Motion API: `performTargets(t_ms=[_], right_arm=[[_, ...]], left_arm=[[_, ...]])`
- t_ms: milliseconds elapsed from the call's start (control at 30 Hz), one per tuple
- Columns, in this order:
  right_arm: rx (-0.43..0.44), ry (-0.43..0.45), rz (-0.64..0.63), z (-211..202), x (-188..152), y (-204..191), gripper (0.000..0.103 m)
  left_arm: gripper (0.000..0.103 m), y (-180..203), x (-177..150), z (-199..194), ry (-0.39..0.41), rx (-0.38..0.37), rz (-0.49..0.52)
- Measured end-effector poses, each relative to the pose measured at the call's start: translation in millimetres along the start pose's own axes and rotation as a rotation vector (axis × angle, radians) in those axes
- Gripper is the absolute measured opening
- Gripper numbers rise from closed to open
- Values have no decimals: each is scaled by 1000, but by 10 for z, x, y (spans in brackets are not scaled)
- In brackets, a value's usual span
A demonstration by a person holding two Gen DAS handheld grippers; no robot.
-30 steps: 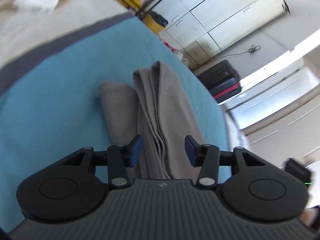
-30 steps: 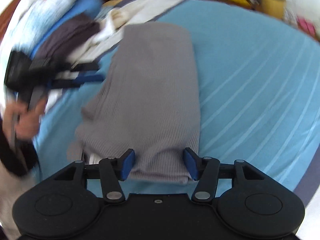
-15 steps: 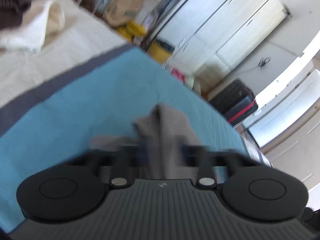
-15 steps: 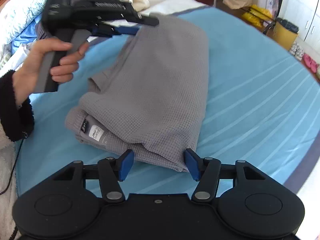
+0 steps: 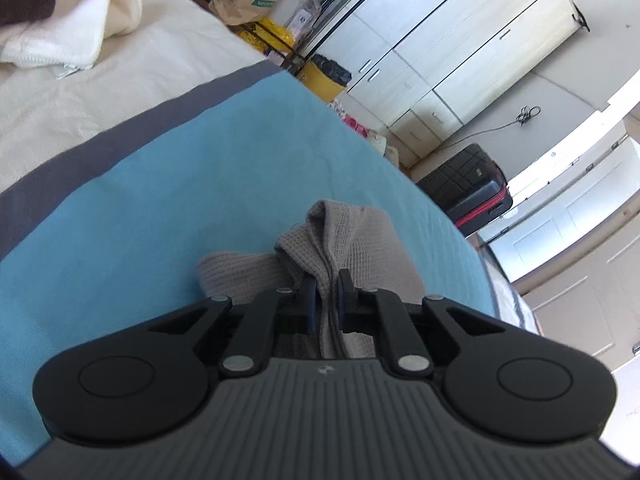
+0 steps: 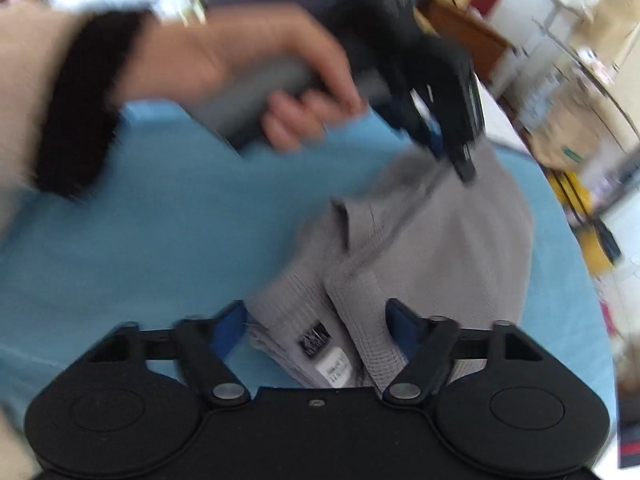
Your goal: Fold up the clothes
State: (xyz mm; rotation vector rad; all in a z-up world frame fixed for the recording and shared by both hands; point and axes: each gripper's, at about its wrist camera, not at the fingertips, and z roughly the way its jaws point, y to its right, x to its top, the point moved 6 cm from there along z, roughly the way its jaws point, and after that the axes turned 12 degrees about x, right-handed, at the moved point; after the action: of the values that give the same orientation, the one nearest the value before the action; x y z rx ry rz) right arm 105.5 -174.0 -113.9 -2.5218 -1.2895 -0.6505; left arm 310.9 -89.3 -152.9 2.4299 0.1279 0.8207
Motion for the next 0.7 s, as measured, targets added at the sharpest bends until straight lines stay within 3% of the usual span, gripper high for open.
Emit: performTargets(t_ms=[33,67,133,267,400,467,600,700], right_arm=[[-10,-11,32,56,1,25,51],[-1,27,85,-31,19,46,33],[-10,81,105,-217,30,44,22],[-8,97,62,-424,-69,8,22],[-3,57,72,-274,-230,-27,22],[-51,31,56,-172,-272,-121,25],[-139,-15,5,-81,-208,-361,37],[-56,21,90,-228,-175,-354,44]], left_arm=[[9,-18,-7,-11,-3,-3,-4],[9,-37,-15,-21,-7,-5,-8],[9,-31,-38,-95,-10,4,-1],[9,20,-106,-290,-15,50,34],[14,34,-306,-245,-4,216,155],[19,24,-321,-197,2,239,154],[30,-123,-240,-241,-18,172,65],[32,-233,-177,-275,-33,122,-1]])
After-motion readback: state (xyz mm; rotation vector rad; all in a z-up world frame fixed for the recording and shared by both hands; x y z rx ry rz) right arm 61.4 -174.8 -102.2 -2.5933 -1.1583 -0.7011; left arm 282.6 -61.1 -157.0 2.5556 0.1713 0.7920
